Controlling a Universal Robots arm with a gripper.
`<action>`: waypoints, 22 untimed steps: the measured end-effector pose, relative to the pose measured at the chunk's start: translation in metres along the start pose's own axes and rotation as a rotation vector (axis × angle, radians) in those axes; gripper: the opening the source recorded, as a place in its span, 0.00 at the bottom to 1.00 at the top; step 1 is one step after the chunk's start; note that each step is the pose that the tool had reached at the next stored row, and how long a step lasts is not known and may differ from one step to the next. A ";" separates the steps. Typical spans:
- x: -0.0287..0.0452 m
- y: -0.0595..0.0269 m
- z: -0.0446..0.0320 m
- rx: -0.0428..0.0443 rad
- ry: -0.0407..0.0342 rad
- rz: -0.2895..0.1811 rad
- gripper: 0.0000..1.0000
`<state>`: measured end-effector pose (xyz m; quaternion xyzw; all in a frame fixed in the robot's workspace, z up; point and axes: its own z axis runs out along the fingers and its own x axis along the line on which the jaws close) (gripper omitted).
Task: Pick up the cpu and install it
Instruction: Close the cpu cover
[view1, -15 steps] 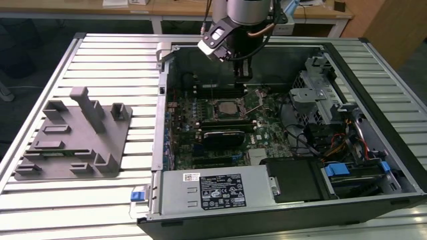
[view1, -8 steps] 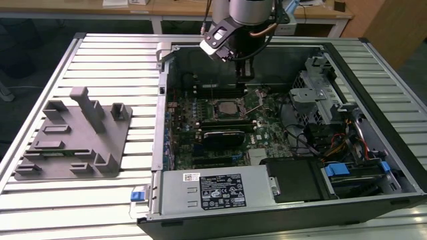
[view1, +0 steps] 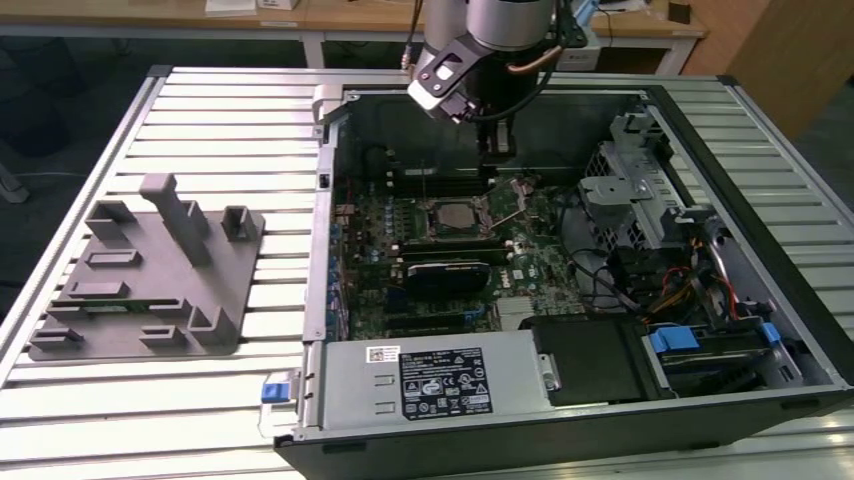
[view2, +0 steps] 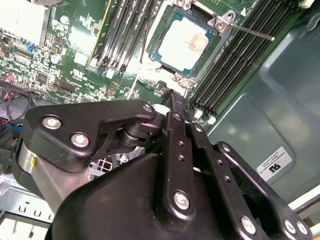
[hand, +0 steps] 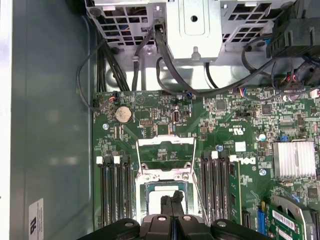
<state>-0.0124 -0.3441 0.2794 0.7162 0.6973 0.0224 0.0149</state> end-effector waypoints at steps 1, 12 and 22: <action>0.0000 0.0011 0.0001 0.0000 0.0000 0.000 0.11; 0.0004 0.0164 0.0008 0.0000 -0.0001 0.000 0.11; 0.0008 0.0301 0.0016 0.0000 0.0000 0.000 0.11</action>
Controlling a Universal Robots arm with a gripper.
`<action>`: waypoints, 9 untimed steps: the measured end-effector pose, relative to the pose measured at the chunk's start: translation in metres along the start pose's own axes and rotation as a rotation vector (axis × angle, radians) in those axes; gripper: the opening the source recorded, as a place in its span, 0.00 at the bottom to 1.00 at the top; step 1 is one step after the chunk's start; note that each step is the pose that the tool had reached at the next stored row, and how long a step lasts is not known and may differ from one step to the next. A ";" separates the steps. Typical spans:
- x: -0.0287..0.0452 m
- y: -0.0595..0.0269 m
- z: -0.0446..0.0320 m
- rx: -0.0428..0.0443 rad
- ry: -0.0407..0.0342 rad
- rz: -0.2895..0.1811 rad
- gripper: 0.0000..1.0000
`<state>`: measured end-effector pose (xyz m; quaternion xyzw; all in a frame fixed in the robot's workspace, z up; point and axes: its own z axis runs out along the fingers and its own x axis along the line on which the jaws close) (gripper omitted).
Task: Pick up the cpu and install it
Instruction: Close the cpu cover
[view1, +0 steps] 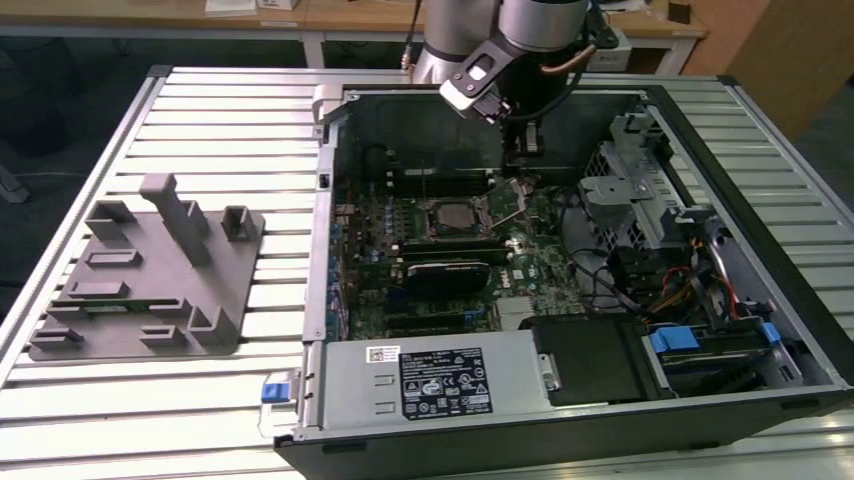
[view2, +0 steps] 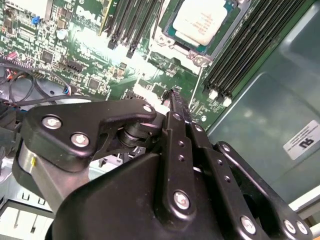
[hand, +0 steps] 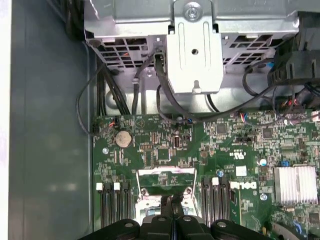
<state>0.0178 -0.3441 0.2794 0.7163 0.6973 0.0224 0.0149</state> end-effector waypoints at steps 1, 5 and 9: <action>0.0000 0.0013 0.0001 0.0000 -0.0001 0.000 0.11; 0.0002 0.0076 0.0004 0.0000 0.0000 0.000 0.11; 0.0004 0.0147 0.0008 0.0000 0.0000 0.000 0.11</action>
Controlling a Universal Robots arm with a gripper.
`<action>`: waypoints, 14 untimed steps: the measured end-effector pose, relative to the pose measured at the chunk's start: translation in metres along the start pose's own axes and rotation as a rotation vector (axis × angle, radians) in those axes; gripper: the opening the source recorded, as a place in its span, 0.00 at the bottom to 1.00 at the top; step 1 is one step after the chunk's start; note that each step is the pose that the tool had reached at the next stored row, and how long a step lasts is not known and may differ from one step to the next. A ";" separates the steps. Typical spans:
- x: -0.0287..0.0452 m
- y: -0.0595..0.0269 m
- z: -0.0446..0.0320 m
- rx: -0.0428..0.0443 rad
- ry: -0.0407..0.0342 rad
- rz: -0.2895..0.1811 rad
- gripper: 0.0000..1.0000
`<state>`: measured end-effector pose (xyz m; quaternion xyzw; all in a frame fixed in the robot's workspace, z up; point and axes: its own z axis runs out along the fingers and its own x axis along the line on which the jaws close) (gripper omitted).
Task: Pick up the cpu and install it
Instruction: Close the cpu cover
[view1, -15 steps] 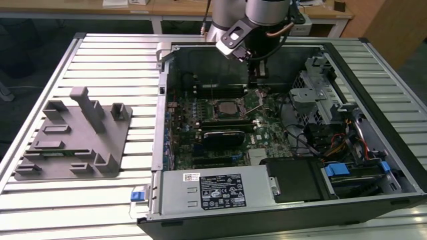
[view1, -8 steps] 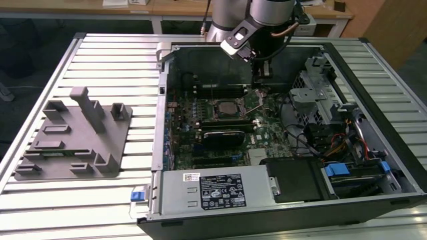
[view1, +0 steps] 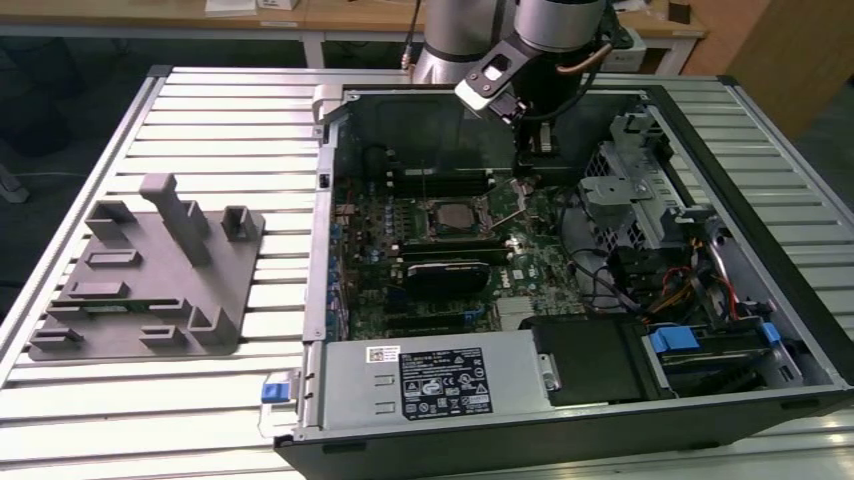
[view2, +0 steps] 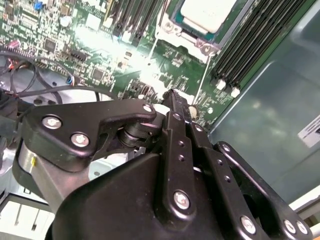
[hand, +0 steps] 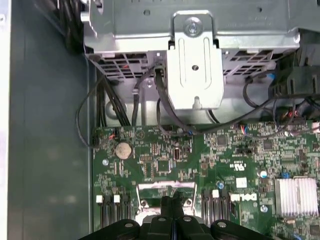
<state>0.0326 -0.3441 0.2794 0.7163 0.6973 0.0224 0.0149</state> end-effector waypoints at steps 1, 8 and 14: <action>0.0001 0.0018 0.0001 0.0000 0.0000 0.000 0.11; 0.0004 0.0141 0.0007 0.0000 0.0000 0.000 0.11; 0.0004 0.0154 0.0008 0.0000 -0.0001 0.000 0.11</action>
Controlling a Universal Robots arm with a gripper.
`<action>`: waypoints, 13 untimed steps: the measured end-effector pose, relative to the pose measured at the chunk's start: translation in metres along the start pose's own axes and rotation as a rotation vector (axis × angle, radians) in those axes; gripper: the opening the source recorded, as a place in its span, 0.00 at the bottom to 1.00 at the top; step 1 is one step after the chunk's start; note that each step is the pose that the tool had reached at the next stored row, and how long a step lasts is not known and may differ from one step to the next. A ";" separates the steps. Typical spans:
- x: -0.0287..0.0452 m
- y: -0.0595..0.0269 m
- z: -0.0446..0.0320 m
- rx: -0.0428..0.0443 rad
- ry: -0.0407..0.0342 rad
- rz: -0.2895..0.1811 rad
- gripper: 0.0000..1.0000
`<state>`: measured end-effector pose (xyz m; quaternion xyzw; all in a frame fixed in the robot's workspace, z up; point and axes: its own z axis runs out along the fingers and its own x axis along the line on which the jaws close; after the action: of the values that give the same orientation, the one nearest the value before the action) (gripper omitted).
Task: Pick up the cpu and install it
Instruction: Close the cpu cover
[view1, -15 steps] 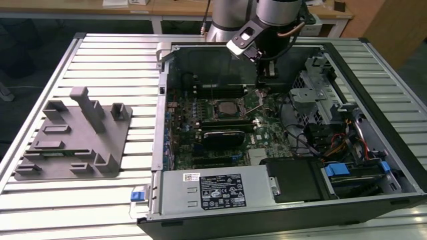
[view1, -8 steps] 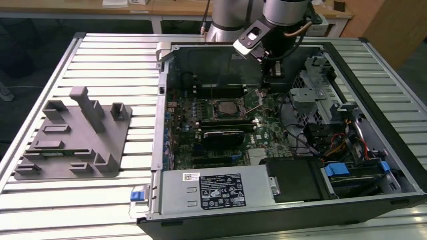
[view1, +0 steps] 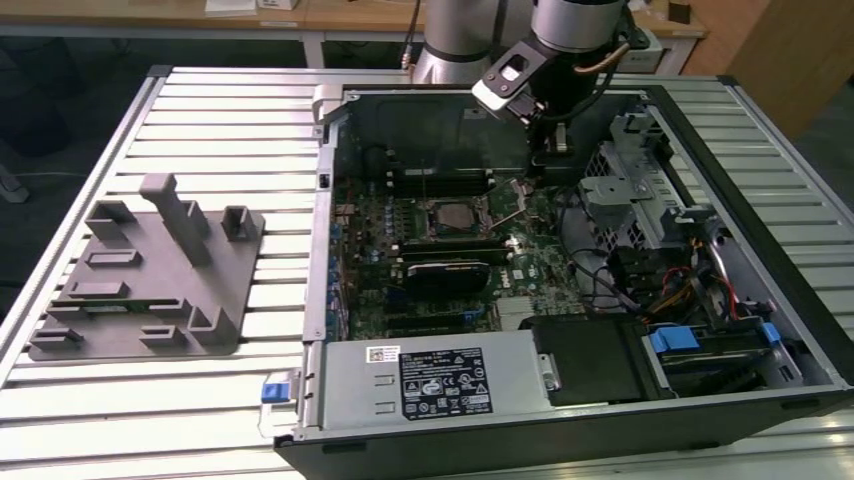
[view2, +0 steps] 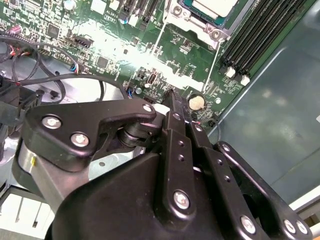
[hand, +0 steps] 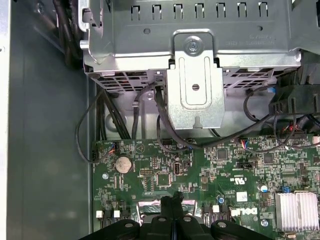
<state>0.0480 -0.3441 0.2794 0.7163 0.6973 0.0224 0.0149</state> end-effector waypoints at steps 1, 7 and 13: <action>0.0000 0.0001 0.0001 0.0000 -0.0001 0.000 0.11; 0.0001 0.0044 0.0041 0.0024 -0.0001 0.000 0.11; 0.0001 0.0071 0.0108 0.0046 -0.0016 0.000 0.11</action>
<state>0.0557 -0.3441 0.2690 0.7163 0.6974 0.0202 0.0139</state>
